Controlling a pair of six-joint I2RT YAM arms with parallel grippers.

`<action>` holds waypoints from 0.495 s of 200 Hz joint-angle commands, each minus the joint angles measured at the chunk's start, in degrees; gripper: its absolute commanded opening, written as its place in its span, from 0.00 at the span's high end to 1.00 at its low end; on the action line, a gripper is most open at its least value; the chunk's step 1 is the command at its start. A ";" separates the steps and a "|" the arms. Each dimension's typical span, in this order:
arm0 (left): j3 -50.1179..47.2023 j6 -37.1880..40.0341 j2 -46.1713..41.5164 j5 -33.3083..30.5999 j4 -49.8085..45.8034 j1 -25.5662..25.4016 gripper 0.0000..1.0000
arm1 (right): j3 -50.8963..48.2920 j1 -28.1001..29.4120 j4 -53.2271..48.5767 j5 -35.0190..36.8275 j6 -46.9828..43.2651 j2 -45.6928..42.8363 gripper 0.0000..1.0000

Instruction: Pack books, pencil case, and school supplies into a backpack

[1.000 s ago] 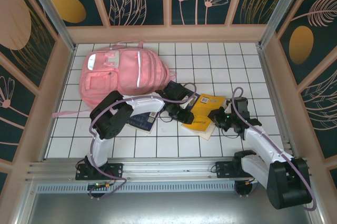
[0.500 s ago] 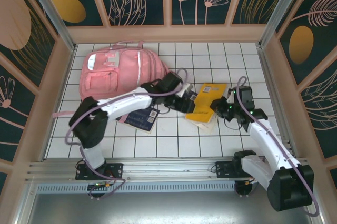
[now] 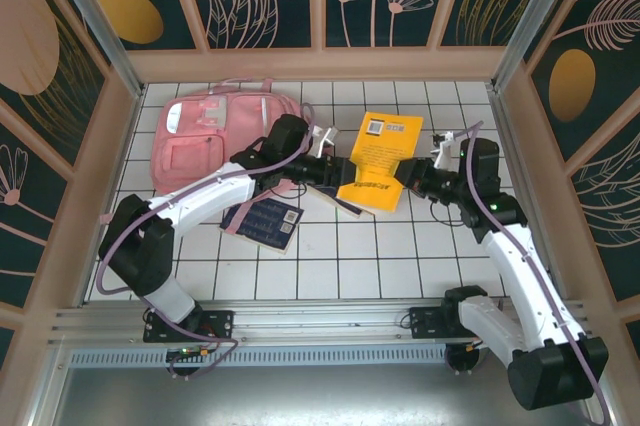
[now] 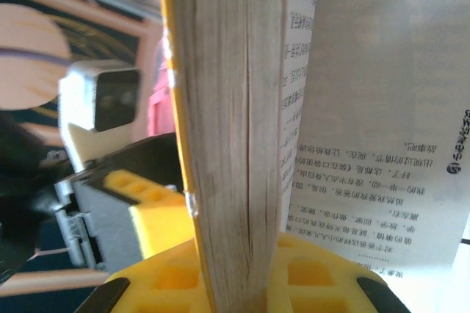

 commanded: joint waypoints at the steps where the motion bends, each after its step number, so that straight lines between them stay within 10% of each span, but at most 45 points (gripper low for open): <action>1: -0.55 -3.60 -2.51 7.07 9.87 0.44 0.35 | 0.05 0.63 12.12 -8.08 1.62 -3.73 1.00; 99: -5.96 -11.69 -9.30 16.23 31.69 1.60 0.66 | -1.61 3.50 13.66 -9.93 -2.41 -3.48 1.00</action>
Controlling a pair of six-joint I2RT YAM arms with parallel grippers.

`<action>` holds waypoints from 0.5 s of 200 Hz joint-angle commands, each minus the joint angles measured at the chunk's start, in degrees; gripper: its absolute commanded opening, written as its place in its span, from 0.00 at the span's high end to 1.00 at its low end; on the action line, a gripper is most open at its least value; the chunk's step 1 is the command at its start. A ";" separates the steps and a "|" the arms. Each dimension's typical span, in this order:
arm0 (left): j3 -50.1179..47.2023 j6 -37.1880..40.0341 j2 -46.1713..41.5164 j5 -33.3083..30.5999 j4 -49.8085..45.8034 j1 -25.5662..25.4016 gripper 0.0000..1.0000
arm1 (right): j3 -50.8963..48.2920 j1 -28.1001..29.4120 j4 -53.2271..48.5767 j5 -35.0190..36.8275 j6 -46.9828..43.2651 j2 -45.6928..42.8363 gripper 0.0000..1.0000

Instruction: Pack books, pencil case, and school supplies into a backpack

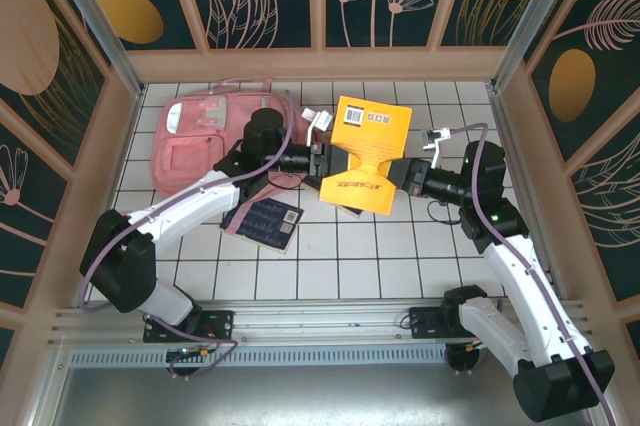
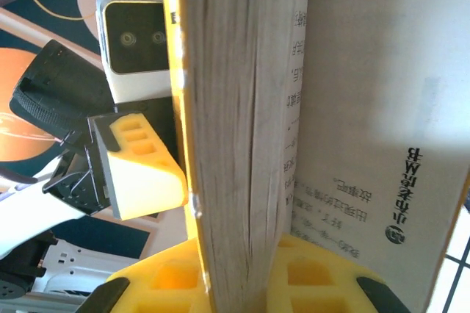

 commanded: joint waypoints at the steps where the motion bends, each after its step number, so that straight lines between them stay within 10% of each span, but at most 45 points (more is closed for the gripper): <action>1: -0.72 -2.04 -2.41 3.78 9.05 0.08 0.67 | -0.01 0.44 2.54 -1.15 -3.13 -0.05 1.00; 31: -1.48 -1.04 -3.43 3.14 9.36 0.09 0.92 | 0.44 0.55 0.31 1.06 -4.87 0.66 0.90; 68: -2.15 -0.18 -4.90 -0.70 9.99 0.20 1.00 | -1.15 1.40 1.77 9.57 -1.72 -2.03 0.02; 100: -4.31 -4.47 -6.78 -6.10 17.20 0.20 1.00 | -8.09 7.82 10.38 22.22 5.44 -7.91 0.01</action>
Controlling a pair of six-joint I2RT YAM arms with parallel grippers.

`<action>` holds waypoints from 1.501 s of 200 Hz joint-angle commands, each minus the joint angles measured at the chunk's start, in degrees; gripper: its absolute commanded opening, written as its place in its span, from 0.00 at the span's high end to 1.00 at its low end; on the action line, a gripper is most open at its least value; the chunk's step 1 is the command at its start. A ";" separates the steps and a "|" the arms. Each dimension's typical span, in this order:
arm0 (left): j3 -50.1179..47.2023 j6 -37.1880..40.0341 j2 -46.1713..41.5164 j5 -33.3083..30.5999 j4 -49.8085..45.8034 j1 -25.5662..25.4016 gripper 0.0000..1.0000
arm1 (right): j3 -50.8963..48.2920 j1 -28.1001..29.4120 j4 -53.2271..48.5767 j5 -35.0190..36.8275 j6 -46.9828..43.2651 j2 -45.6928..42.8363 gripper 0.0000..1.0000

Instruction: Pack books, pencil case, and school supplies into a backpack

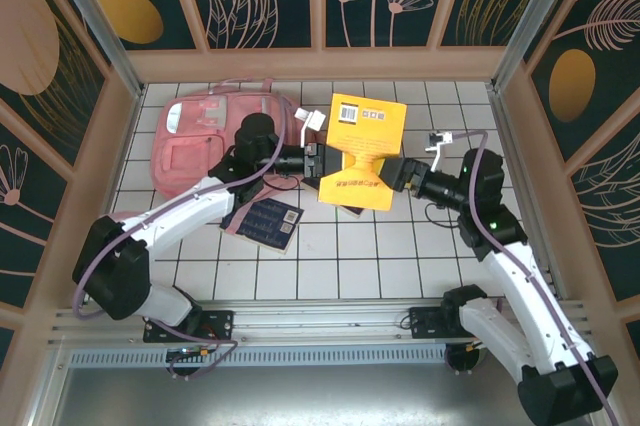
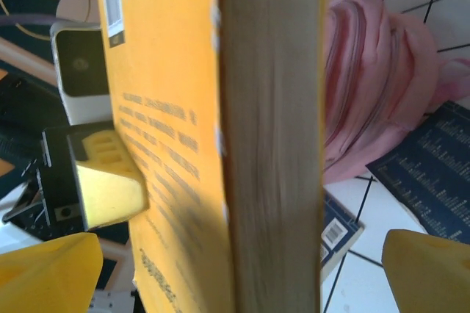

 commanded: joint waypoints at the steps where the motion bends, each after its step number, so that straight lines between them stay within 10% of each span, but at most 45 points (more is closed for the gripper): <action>1: -0.61 -2.43 -3.74 -4.44 10.93 -0.11 1.00 | -4.18 4.47 7.43 11.96 5.74 -4.14 0.01; 88: -6.94 -19.89 -6.56 -29.08 33.90 -0.10 1.00 | -21.25 23.46 57.03 38.46 15.63 -4.51 0.03; 187: -8.75 -24.58 -4.26 -30.21 37.86 -0.21 1.00 | -6.94 25.68 74.38 35.39 17.94 19.69 0.06; 248: -10.20 -24.39 -4.61 -31.31 37.40 -0.21 1.00 | -1.45 26.27 77.64 36.91 21.03 27.54 0.54; 282: -9.97 -23.60 -5.04 -31.93 35.98 -0.21 1.00 | -0.87 26.82 75.44 38.99 20.17 28.19 1.00; 300: -10.06 -22.82 -5.45 -32.71 34.41 -0.21 1.00 | -0.95 27.00 73.48 40.47 19.83 27.65 1.00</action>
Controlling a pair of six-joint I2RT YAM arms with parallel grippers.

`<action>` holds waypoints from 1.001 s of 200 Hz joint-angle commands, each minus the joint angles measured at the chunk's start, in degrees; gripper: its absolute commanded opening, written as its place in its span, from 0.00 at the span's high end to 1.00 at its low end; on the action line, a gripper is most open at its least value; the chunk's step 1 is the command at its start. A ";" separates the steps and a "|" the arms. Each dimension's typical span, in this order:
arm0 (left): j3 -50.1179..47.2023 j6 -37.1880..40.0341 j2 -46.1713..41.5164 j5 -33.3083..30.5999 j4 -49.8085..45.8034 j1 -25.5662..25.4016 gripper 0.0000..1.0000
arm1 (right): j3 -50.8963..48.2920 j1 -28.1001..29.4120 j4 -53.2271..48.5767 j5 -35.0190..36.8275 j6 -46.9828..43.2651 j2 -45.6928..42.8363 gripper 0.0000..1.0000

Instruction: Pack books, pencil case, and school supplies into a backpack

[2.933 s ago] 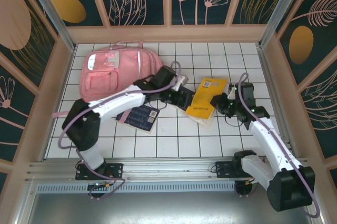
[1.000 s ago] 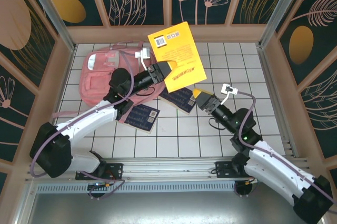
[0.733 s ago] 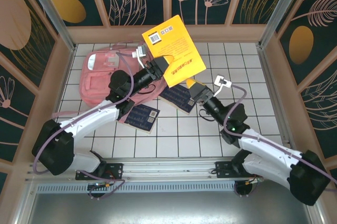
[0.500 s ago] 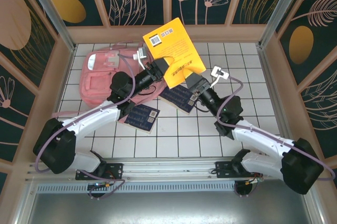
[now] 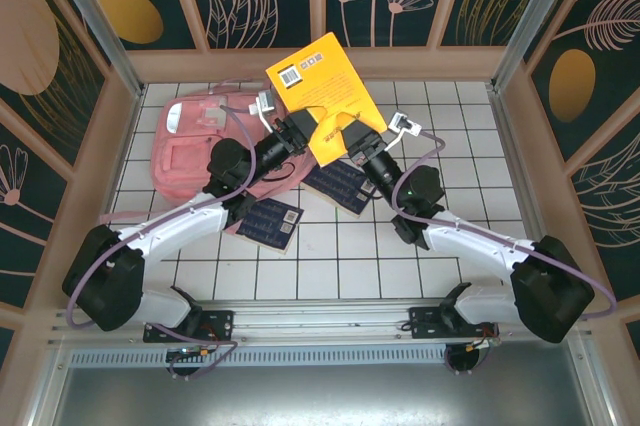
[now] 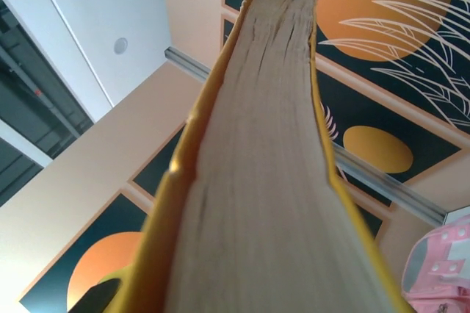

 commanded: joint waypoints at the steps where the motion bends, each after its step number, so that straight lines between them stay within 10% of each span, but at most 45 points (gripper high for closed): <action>1: 0.11 1.30 -1.87 -1.64 2.14 -0.28 1.00 | 2.41 1.14 1.76 1.80 -1.25 -0.80 1.00; 60: 4.53 12.26 -4.54 -1.69 -14.90 -0.10 0.42 | 1.38 0.72 -8.58 2.99 -6.15 -6.48 1.00; 115: 15.14 30.47 -6.53 -16.95 -62.03 5.80 0.38 | 0.52 -2.96 -43.89 11.93 -17.65 -19.84 1.00; 200: 24.31 40.11 15.16 -7.69 -71.17 20.52 0.42 | 0.03 -8.44 -59.09 3.08 -19.10 -24.22 1.00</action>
